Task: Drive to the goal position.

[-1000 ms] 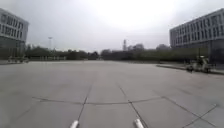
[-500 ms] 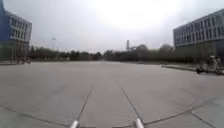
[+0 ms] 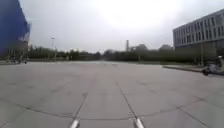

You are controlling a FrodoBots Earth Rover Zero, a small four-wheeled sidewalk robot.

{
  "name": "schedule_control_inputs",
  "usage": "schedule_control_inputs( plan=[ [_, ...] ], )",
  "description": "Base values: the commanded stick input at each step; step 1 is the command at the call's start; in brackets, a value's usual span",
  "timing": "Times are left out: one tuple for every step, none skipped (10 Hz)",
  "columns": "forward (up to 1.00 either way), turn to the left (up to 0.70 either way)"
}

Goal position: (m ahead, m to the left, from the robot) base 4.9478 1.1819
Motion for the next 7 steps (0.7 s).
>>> schedule_control_inputs(
  plan=[
    [0.00, 0.00],
    [0.00, 0.00],
    [1.00, 0.00],
    [1.00, 0.00],
    [1.00, 0.00],
    [1.00, 0.00],
    [1.00, 0.00]
  ],
)
